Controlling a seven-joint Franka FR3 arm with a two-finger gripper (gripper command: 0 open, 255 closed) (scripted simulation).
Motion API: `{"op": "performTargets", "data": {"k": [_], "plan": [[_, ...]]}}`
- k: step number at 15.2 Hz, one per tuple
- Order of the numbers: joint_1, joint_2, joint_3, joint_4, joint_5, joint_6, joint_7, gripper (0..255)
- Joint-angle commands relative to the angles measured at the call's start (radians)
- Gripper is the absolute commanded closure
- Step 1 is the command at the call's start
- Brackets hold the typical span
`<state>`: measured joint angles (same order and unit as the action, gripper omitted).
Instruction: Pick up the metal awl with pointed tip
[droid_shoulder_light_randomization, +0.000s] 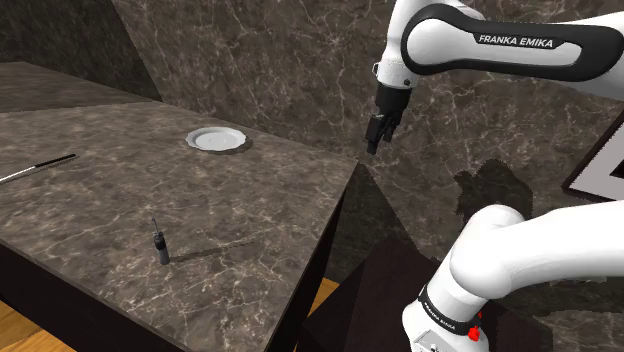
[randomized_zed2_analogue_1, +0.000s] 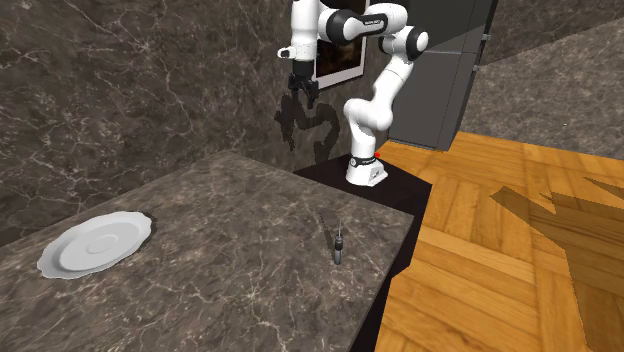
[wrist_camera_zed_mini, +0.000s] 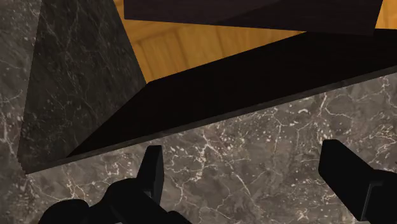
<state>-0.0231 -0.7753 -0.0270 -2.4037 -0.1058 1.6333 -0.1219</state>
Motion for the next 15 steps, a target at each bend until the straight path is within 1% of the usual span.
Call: {"op": "performTargets", "data": {"k": [1,8,15], "plan": [[0.000,0.000,0.000,0.000,0.000,0.000,0.000,0],[0.065,0.090,0.109,-0.033,0.088,0.153,0.119,0],[0.117,0.230,0.221,-0.010,0.146,0.309,0.232,0]]}}
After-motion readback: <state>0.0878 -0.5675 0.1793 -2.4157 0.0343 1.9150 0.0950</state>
